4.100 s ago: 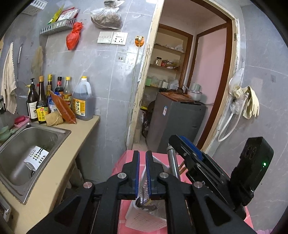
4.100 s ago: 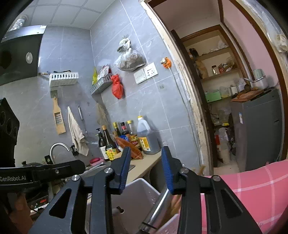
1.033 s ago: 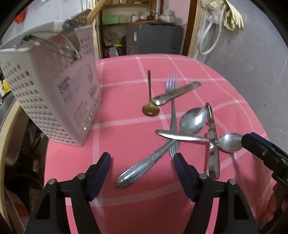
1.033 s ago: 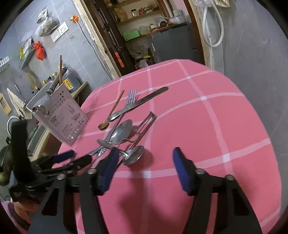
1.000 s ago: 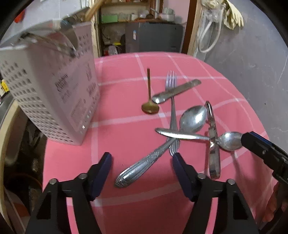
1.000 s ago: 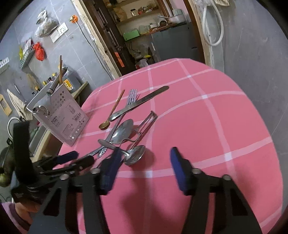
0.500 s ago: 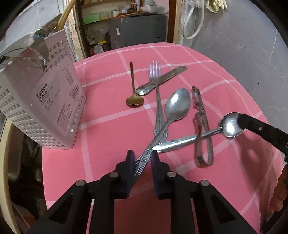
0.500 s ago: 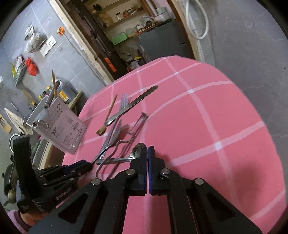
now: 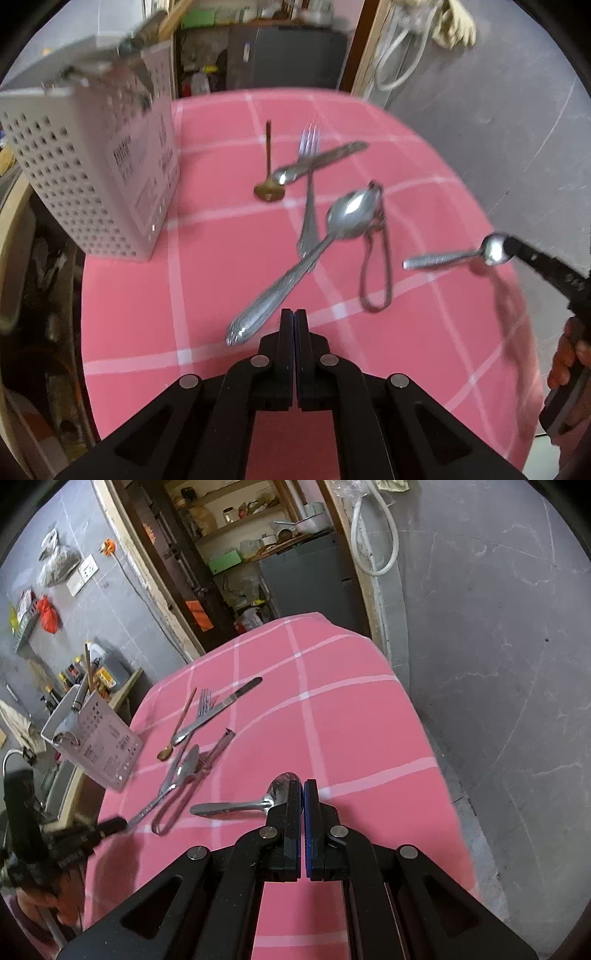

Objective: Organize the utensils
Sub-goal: 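Grasp a silver spoon with the right gripper while the left gripper approaches a large spoon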

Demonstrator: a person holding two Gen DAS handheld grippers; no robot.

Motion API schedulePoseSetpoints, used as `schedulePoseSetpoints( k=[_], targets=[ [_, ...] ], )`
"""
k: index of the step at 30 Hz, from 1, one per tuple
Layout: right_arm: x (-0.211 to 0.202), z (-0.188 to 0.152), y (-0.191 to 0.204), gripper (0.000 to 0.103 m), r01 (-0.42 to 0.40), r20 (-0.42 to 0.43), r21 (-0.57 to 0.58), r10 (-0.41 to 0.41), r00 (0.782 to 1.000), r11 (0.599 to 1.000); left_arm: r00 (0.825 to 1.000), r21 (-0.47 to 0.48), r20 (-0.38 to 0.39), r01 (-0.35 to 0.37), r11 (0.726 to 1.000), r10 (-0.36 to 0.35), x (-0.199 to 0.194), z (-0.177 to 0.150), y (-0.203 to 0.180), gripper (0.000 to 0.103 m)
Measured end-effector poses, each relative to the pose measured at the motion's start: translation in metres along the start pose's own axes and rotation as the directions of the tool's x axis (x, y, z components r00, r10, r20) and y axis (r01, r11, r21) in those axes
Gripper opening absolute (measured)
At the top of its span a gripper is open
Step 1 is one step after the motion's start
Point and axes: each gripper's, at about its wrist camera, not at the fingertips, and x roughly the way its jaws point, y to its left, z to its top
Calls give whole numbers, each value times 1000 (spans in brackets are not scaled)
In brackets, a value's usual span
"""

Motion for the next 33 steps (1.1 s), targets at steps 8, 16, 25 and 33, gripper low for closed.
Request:
schedulePoseSetpoints(
  k=[8,16,25,33],
  targets=[
    [23,7,-12,3,-25,-38,-22,25,999,999,998,76,23,57,996,-59,25,37,-21,2],
    [34,8,-14,3,-47,-56,-33,45,997,998,996,152,-35,85,985,-81,69,65,-46,2],
    [46,9,-15,4,-76,-66,-12,75,995,997,991,153,-66,121,981,-112,74,75,-46,3],
    [60,19,-3,4,-118,-46,-15,117,992,993,993,134,-65,109,985,-101,75,75,-45,3]
  ],
)
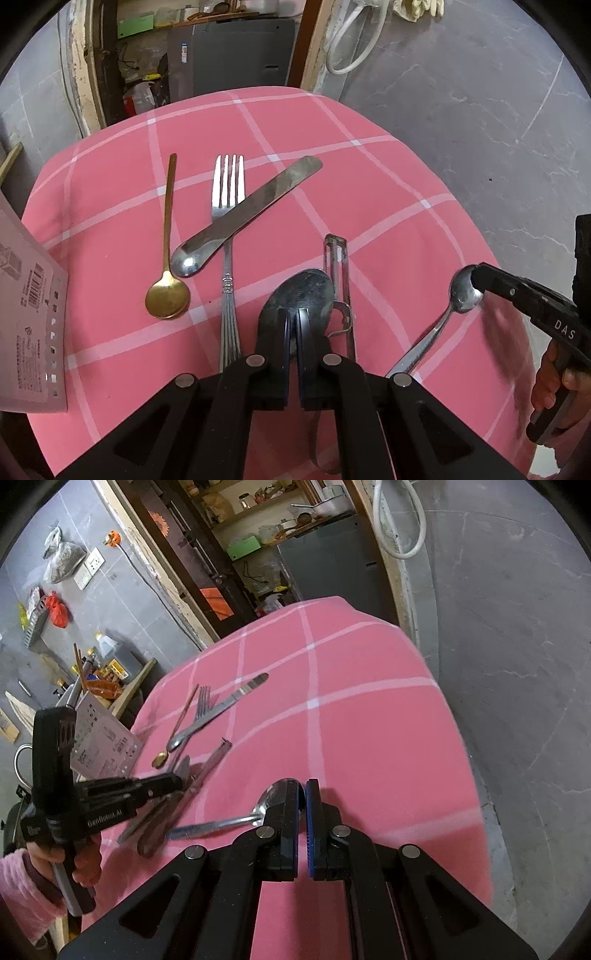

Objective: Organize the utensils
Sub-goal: 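Grasp a silver spoon with the right gripper while the left gripper approaches a large spoon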

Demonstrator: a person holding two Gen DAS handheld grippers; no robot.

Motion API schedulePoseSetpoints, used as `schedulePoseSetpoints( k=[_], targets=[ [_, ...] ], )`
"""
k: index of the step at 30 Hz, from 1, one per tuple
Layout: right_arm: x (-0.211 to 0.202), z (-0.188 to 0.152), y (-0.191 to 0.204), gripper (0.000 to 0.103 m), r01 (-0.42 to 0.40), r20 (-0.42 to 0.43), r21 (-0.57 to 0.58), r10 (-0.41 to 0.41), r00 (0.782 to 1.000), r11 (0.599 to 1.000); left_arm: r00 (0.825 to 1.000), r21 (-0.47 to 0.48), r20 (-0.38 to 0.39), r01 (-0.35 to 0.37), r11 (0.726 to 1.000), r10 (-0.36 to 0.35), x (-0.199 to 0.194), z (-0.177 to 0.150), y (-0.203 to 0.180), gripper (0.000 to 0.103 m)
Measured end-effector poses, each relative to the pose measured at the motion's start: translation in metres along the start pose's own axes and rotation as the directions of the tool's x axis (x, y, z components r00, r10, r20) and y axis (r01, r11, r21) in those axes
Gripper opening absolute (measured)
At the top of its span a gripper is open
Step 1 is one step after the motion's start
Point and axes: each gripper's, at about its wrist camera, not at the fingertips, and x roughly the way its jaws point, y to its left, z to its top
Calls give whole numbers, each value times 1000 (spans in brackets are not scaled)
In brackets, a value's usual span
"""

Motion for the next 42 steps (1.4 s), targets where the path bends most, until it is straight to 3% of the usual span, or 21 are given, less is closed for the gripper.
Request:
schedulePoseSetpoints(
  k=[7,11,29,32,34,40,42],
  targets=[
    [12,2,13,4,-26,-6,-8,26,1000,1000,1000,9,4,-14,1000,14,-2,-4,2,10],
    [11,-2,14,4,-25,-13,-17,25,1000,1000,999,4,34,-27,1000,27,-5,-4,1,32],
    [7,-8,4,4,-33,-8,11,33,999,999,1000,51,-14,-21,998,21,7,11,-5,38],
    [7,-9,4,4,-35,-9,14,35,999,999,1000,32,-13,16,999,-16,5,12,-2,51],
    [8,-10,4,4,-36,-9,16,36,999,999,999,29,-9,34,999,-33,4,12,-2,55],
    [9,-10,4,4,-32,-7,18,32,999,999,1000,37,-19,-8,999,8,11,16,-2,53],
    [10,-11,5,4,-29,-5,20,30,1000,999,998,90,-22,-59,994,61,14,16,-10,53]
  ],
)
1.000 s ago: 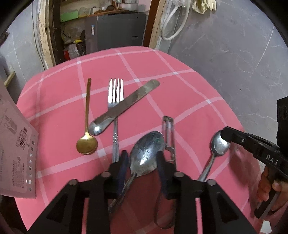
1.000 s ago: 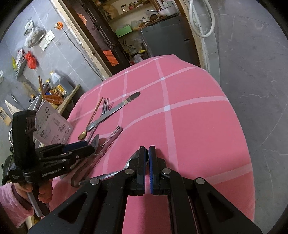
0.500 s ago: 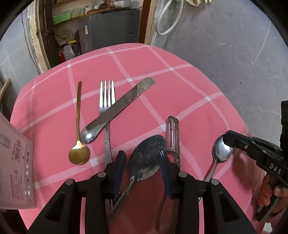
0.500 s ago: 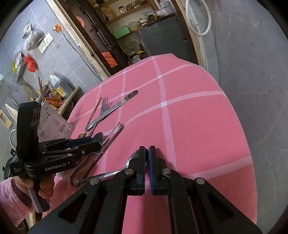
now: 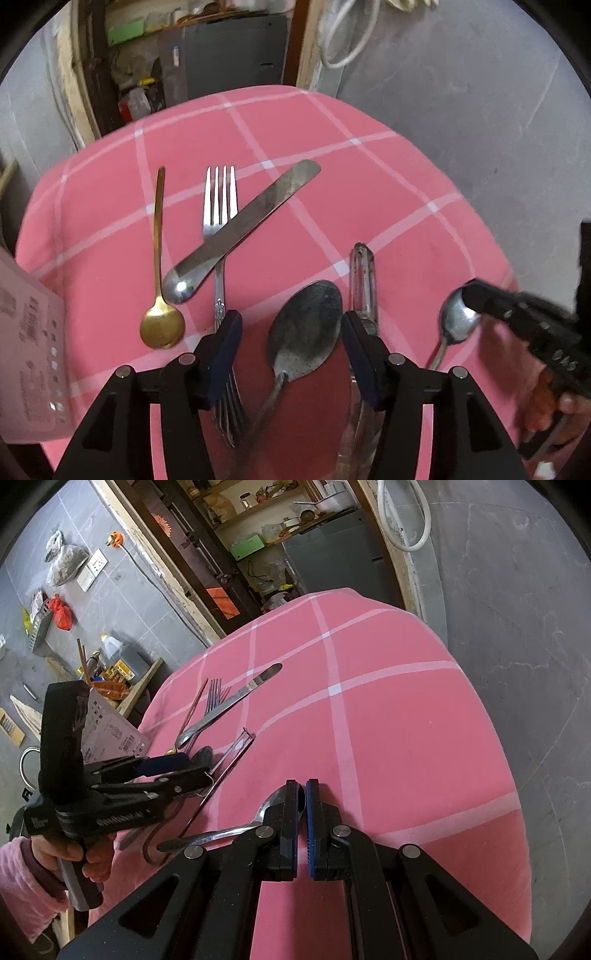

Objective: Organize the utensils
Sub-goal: 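Grasp a silver spoon with the right gripper while the left gripper approaches a large spoon, then close the left gripper on the large silver spoon and lift it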

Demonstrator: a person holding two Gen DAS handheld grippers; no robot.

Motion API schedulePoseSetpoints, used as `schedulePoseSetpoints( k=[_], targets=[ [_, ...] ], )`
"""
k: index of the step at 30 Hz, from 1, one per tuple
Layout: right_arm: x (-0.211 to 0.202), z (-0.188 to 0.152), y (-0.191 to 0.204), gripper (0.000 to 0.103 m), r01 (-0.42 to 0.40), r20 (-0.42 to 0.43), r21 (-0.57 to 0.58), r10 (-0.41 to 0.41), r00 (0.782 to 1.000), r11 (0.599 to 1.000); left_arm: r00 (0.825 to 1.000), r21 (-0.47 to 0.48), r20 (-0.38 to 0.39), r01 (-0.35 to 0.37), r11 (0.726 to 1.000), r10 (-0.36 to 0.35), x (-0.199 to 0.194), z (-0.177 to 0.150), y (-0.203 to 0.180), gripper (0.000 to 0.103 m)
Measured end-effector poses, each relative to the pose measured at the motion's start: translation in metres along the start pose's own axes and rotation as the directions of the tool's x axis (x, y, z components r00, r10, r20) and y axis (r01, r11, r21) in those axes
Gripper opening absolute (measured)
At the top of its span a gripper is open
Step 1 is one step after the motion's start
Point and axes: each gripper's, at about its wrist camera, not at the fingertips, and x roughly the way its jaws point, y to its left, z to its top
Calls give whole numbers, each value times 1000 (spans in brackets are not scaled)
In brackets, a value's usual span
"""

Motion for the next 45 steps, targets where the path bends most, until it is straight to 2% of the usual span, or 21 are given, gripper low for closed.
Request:
schedulePoseSetpoints(
  k=[3,5,7,11,14,18,23,27,31,37,43,45],
  targets=[
    [0,-2,0,4,-2,0,9,2,1000,1000,998,58,-10,-57,997,58,3,2,-9,48],
    [0,-5,0,5,-6,-3,15,6,1000,1000,998,60,-19,-53,997,54,3,4,-8,46],
    [-1,-7,-1,5,-9,-5,16,9,1000,1000,998,66,-35,-49,997,52,2,6,-8,36],
    [-3,-10,-2,6,-17,-10,30,17,1000,999,997,47,-67,-31,998,34,-1,7,-4,36],
    [-3,-12,-2,7,-19,-11,45,19,1000,999,996,-4,-85,-5,1000,4,-3,5,0,36],
    [-3,-17,-2,7,-19,-7,77,19,1000,997,996,-140,-82,27,990,-39,-11,-8,9,36],
    [-4,-24,2,7,0,13,105,-2,1000,994,999,-217,-28,16,976,-23,-22,-31,8,36],
    [-8,-27,5,6,7,28,103,-10,1000,995,1000,-281,7,31,959,-30,-30,-48,11,36],
    [-11,-27,8,6,4,28,94,-7,1000,996,997,-352,-19,62,934,-74,-33,-53,19,36],
    [-8,-27,8,6,1,8,96,-2,1000,995,987,-310,-118,65,948,-106,-30,-50,16,37],
    [-7,-27,9,6,12,-2,82,-11,1000,997,985,-185,-164,16,983,-47,-26,-43,2,36],
    [-9,-26,10,6,11,0,74,-11,1000,997,984,-194,-167,22,981,-55,-23,-38,1,36]
  ],
)
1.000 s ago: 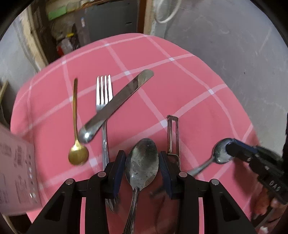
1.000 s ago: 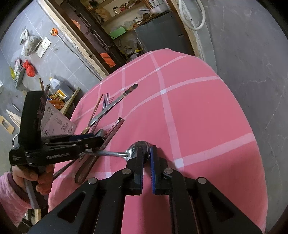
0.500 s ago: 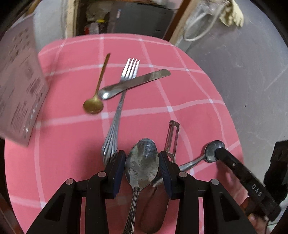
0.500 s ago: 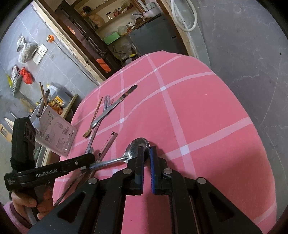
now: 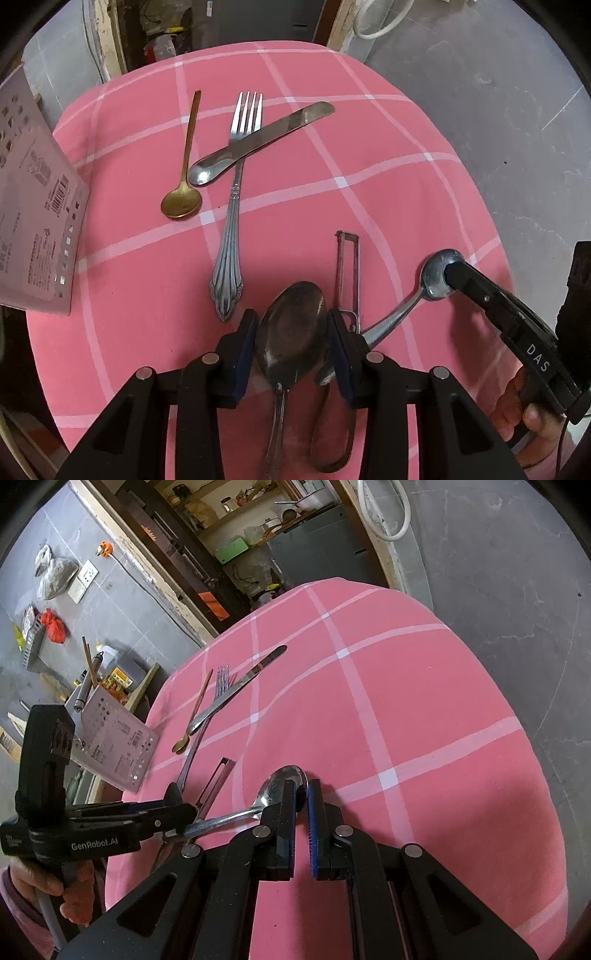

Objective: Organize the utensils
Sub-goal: 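Close the left gripper on the large silver spoon and lift it, then carry both spoons to the white holder and drop them in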

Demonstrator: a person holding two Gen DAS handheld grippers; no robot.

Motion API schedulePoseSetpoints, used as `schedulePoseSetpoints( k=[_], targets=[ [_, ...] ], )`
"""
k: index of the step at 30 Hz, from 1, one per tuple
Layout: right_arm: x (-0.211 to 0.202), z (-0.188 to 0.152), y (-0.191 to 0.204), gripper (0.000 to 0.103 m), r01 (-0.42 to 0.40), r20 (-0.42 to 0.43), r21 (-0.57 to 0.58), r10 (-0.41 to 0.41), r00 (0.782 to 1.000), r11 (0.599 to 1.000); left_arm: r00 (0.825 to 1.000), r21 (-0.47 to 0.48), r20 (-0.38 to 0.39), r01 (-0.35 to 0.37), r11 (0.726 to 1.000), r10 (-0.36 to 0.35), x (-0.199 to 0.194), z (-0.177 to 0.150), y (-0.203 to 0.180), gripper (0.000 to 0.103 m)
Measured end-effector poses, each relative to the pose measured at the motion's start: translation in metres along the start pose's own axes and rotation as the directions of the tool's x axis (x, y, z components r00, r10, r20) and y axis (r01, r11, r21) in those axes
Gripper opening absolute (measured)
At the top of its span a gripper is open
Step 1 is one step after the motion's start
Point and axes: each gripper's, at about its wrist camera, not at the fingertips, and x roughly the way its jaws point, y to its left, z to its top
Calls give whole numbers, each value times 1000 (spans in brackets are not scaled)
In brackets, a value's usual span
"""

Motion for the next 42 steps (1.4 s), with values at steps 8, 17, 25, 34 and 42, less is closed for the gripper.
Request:
schedulePoseSetpoints(
  k=[8,17,25,34,42],
  targets=[
    [-23,9,14,3,12,77,-68,-7,997,998,990,-59,116,83,995,-75,-24,-11,12,35],
    [-53,17,39,2,37,172,-154,-10,985,987,936,-49,351,44,998,-24,-77,-35,9,35],
    [-72,20,63,2,36,203,-213,8,979,976,892,-73,451,16,997,18,-114,-46,20,35],
    [-95,38,103,2,22,276,-280,58,959,960,842,-106,537,9,994,50,-160,-46,34,35],
    [-117,88,163,2,37,373,-401,126,919,915,758,-132,649,32,991,62,-215,-30,57,35]
  ],
)
